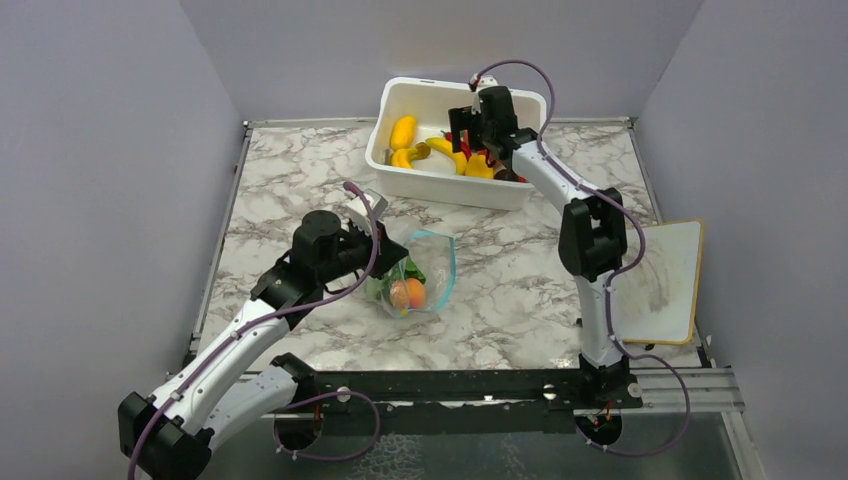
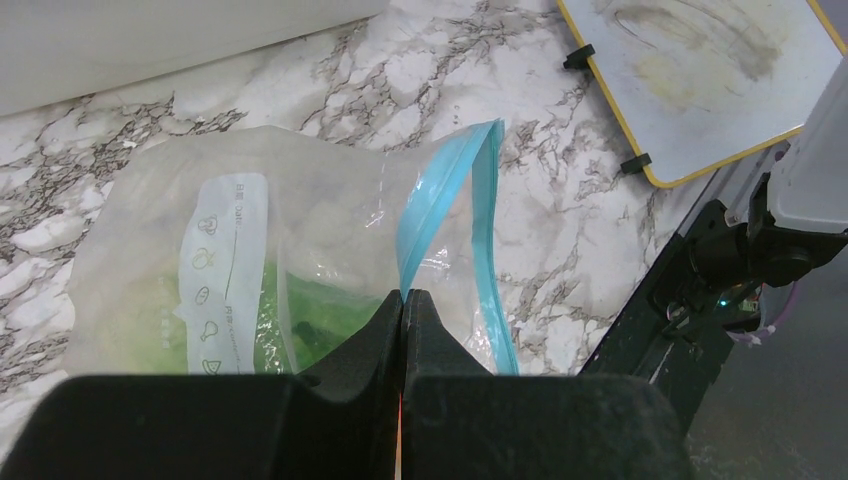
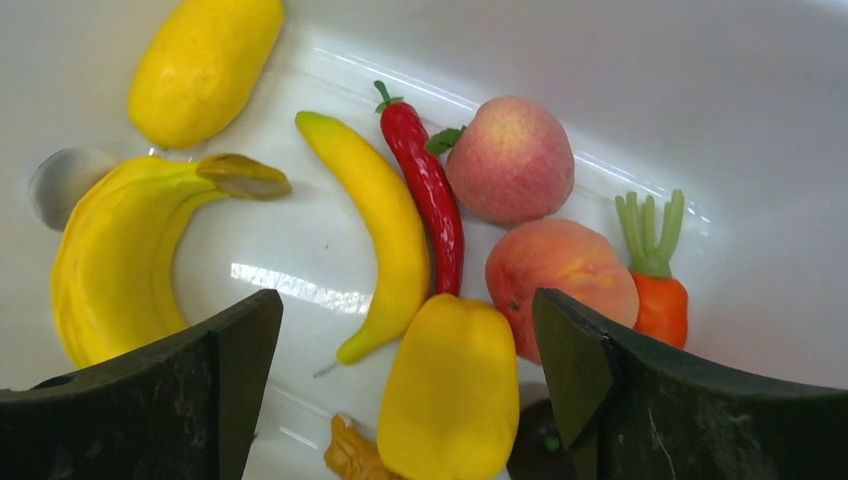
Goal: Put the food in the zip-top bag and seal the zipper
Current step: Pick up the fake fruit from the bin.
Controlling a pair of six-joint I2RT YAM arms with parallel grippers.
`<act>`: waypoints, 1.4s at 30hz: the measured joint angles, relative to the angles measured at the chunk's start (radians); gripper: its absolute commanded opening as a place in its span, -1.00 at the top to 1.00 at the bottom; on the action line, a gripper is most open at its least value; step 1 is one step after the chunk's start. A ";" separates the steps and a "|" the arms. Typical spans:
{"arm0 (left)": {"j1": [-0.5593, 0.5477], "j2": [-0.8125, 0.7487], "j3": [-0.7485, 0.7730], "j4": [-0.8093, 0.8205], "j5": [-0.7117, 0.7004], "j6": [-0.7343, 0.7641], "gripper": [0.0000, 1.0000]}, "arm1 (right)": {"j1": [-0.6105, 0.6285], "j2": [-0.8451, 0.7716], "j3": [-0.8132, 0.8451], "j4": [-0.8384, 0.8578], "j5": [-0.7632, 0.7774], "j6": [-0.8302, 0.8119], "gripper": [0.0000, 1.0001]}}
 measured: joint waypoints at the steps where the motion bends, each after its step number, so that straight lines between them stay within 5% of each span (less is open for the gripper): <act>1: 0.000 -0.001 0.000 0.000 0.000 0.000 1.00 | -0.003 0.037 0.040 -0.009 0.004 0.000 -0.99; 10: 0.000 -0.002 0.000 0.000 0.002 0.000 1.00 | -0.025 0.259 0.335 -0.051 0.023 -0.002 -1.00; 26: 0.000 0.003 0.000 0.000 0.003 0.000 1.00 | -0.088 0.435 0.411 0.010 0.039 -0.005 -0.96; 32: 0.000 0.011 0.000 0.000 0.003 0.000 1.00 | -0.098 0.451 0.424 0.058 0.037 -0.014 -0.82; 39: 0.000 0.025 0.000 0.001 0.003 0.000 1.00 | -0.099 0.457 0.424 0.100 0.037 -0.013 -0.19; 42: 0.000 0.025 0.000 0.002 0.003 0.000 1.00 | -0.103 0.458 0.423 0.115 0.037 -0.014 -0.11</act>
